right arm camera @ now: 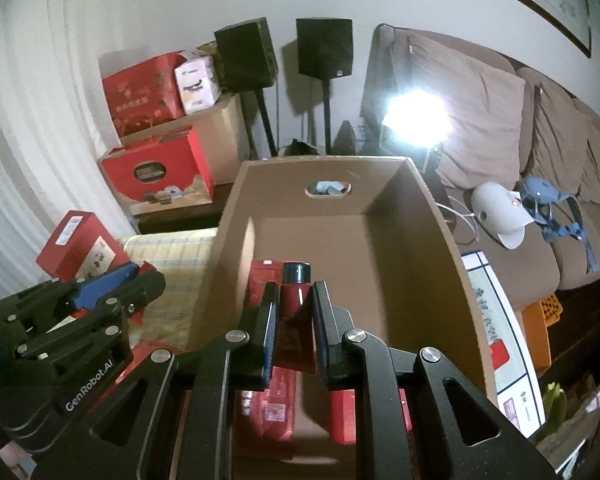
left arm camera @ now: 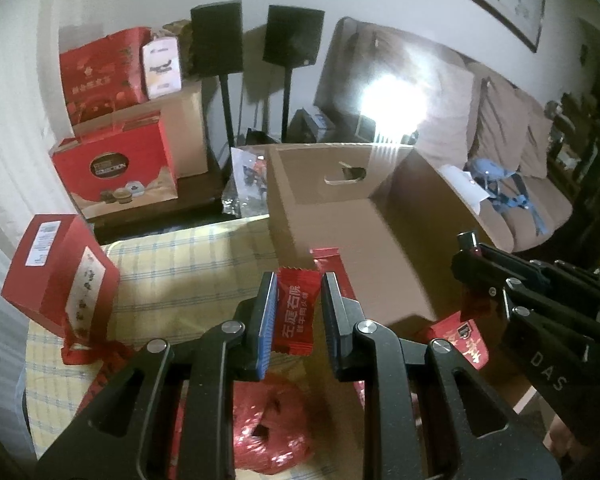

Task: Organize objects
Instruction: 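Carry the held candy packets into the cardboard box with both grippers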

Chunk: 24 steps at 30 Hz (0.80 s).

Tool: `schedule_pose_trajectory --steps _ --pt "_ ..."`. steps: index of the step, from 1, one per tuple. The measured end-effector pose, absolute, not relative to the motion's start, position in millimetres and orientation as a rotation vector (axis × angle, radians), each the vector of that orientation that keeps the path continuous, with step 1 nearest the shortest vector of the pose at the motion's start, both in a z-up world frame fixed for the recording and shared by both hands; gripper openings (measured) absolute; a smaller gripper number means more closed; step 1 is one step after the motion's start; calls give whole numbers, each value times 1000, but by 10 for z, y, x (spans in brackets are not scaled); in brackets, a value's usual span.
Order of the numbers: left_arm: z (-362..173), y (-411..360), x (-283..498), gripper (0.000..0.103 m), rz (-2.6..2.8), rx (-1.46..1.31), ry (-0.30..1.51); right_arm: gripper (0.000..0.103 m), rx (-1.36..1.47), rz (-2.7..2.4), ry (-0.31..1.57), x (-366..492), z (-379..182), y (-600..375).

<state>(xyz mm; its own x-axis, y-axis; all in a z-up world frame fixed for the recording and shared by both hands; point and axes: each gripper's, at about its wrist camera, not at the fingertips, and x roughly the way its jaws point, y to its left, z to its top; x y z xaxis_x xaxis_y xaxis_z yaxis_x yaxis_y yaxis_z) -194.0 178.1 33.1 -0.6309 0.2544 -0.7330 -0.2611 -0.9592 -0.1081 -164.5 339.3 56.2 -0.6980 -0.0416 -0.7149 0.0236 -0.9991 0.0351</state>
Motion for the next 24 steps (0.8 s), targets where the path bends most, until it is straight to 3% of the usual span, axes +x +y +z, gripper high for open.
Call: schedule_pose_trajectory --steps 24 --pt "53 2391 -2150 20 2512 -1222 33 15 1314 -2881 -107 -1843 320 4043"
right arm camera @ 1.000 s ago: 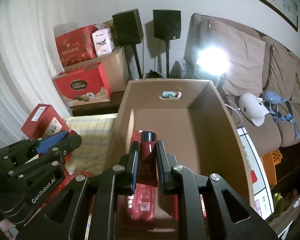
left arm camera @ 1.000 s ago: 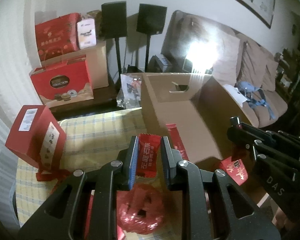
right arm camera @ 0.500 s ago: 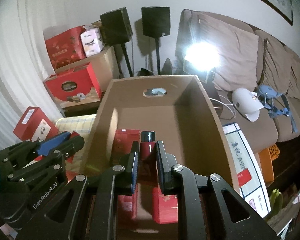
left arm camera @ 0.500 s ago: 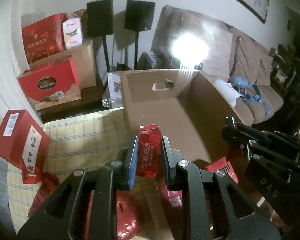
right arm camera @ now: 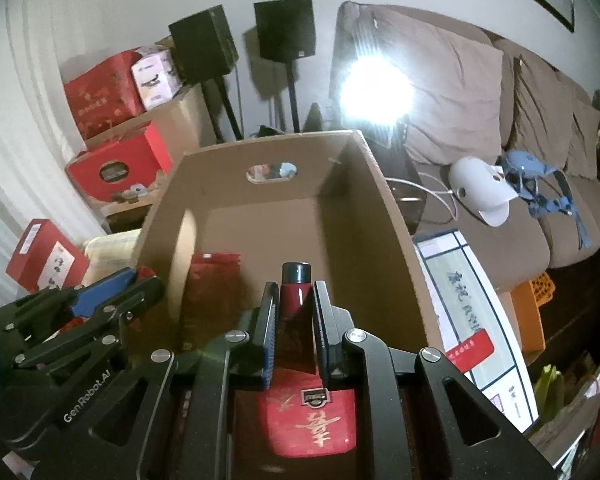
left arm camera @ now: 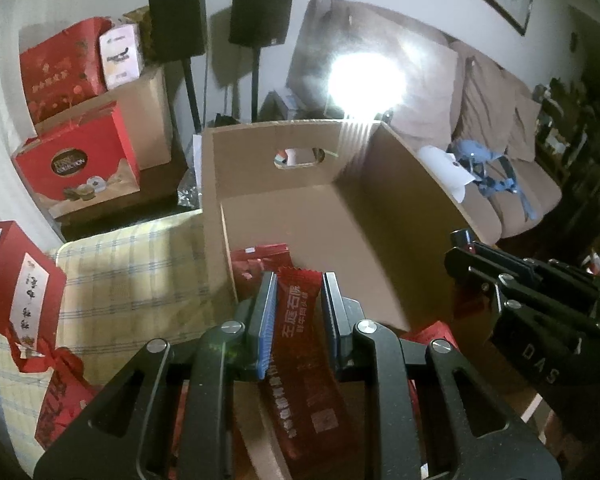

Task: Organize objects
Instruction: 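Carry the held candy packets into the cardboard box with both grippers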

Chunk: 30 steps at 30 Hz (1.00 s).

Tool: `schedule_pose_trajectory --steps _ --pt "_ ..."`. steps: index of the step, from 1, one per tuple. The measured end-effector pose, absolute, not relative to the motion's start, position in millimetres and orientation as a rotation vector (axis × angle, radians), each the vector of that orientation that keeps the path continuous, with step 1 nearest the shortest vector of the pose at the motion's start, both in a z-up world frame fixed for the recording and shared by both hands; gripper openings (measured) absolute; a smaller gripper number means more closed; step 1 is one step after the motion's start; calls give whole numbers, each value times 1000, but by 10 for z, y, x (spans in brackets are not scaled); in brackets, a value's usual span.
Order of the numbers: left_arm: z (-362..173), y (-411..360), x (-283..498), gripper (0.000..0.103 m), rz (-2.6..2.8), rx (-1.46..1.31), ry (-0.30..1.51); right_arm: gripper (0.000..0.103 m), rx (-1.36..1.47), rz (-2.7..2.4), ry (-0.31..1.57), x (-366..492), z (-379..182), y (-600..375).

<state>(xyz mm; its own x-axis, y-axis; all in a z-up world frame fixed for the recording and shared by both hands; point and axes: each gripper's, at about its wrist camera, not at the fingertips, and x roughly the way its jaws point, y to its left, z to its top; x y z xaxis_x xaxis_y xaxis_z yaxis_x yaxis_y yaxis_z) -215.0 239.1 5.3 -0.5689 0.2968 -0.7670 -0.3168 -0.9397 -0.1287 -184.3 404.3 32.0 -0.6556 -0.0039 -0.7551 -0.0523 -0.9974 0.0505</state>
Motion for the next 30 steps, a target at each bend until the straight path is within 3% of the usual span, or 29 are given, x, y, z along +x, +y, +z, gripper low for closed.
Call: schedule_pose_trajectory --steps 30 --pt "-423 2838 -2560 20 2314 -1562 77 15 -1635 2657 144 -2342 -178 4274"
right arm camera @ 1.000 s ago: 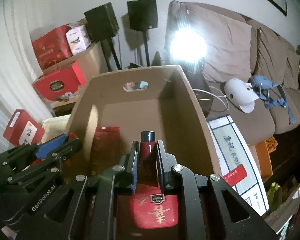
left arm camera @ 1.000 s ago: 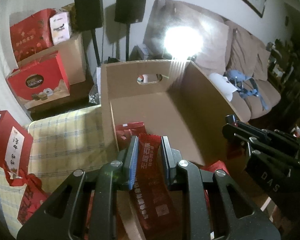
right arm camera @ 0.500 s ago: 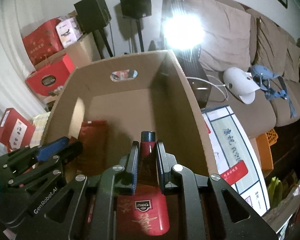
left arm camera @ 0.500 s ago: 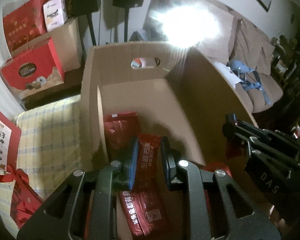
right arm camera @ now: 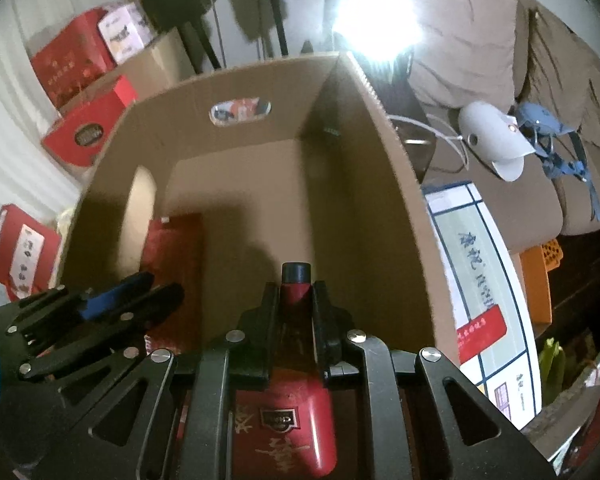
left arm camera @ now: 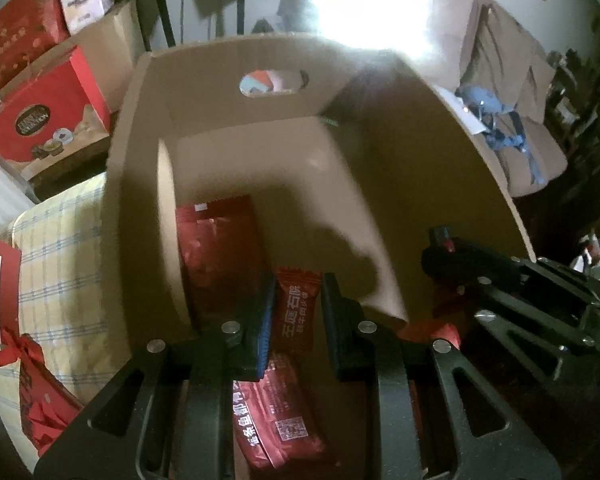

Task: Organize objects
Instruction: 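Carry the held candy packets into the cardboard box with both grippers, then open both grippers to drop the candy packets inside the box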

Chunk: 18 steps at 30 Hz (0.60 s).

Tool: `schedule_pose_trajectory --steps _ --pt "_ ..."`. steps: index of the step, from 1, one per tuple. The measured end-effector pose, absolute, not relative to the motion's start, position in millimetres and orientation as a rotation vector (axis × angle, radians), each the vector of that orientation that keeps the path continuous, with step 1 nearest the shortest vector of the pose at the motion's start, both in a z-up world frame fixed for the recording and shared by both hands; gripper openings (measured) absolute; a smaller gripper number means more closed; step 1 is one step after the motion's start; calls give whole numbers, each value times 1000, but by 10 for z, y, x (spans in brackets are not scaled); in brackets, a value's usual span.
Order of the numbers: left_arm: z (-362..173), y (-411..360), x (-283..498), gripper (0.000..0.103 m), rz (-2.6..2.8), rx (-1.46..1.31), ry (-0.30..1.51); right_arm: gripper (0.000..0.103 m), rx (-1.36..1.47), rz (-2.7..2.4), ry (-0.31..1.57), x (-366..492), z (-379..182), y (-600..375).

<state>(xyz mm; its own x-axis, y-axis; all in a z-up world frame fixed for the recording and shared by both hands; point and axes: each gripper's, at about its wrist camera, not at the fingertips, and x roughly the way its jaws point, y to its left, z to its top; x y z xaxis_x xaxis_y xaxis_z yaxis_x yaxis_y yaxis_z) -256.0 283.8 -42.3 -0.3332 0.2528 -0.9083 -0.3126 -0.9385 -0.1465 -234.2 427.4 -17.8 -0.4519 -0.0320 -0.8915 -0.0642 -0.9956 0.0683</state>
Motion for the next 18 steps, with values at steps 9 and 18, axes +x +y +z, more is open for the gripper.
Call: schedule_pose_trajectory --steps 9,18 --pt "-591 2877 -2661 21 2276 -1660 81 15 -1743 2572 168 -2434 -370 4309" --pt "-570 2877 -2664 22 2282 -1657 60 16 -1748 2569 177 -2425 -358 4298"
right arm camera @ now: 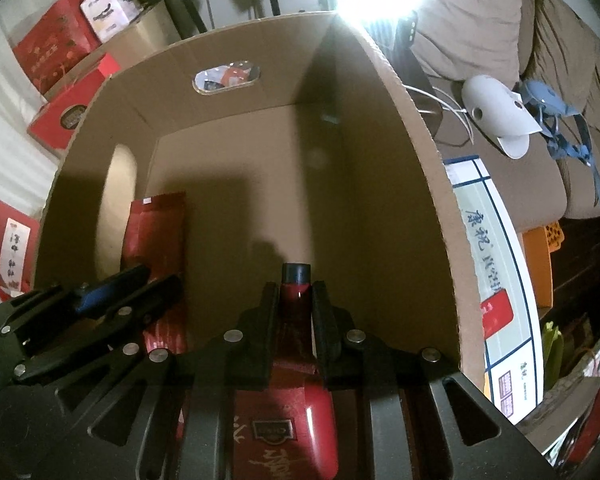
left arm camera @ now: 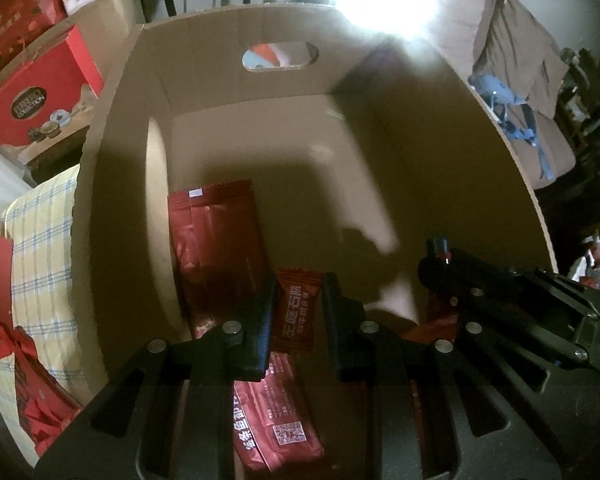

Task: Organize objects
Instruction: 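Open both grippers to drop the candy packets inside the box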

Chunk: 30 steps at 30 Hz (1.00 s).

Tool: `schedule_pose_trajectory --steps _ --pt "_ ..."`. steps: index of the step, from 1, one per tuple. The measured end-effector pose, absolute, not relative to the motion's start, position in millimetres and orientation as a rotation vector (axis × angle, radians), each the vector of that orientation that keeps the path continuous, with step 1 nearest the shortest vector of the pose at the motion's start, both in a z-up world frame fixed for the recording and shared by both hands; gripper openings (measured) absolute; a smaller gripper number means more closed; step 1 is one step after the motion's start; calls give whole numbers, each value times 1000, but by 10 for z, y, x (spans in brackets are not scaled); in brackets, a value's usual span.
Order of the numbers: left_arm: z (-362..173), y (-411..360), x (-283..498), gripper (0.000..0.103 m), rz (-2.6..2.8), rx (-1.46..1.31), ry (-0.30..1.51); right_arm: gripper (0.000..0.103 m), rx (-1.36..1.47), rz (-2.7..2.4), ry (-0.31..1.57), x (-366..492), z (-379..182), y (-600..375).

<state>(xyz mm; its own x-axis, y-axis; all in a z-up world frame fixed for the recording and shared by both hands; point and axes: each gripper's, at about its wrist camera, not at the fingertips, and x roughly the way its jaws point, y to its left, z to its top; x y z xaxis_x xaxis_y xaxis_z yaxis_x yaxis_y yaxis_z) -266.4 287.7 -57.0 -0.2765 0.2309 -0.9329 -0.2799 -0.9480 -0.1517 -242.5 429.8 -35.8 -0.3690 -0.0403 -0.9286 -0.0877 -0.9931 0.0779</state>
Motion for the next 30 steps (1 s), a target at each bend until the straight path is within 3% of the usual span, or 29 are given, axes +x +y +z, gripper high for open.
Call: schedule_pose_trajectory --steps 14,17,25,28,30 --pt "-371 2804 -2567 38 2310 -1585 52 19 -1678 2604 204 -2332 -174 4328" --pt "-308 2801 -2516 46 2337 -1566 62 21 -1657 2605 190 -2301 -118 4335" --pt "-199 2669 -2482 48 2365 -1557 31 22 -1627 2621 179 -2231 9 4297" --pt "-174 2614 -2467 58 2383 -1555 28 29 -1618 2626 167 -2210 45 4275" --pt "-154 2582 -2446 58 2375 -1543 9 46 -1614 2627 163 -2197 58 4274"
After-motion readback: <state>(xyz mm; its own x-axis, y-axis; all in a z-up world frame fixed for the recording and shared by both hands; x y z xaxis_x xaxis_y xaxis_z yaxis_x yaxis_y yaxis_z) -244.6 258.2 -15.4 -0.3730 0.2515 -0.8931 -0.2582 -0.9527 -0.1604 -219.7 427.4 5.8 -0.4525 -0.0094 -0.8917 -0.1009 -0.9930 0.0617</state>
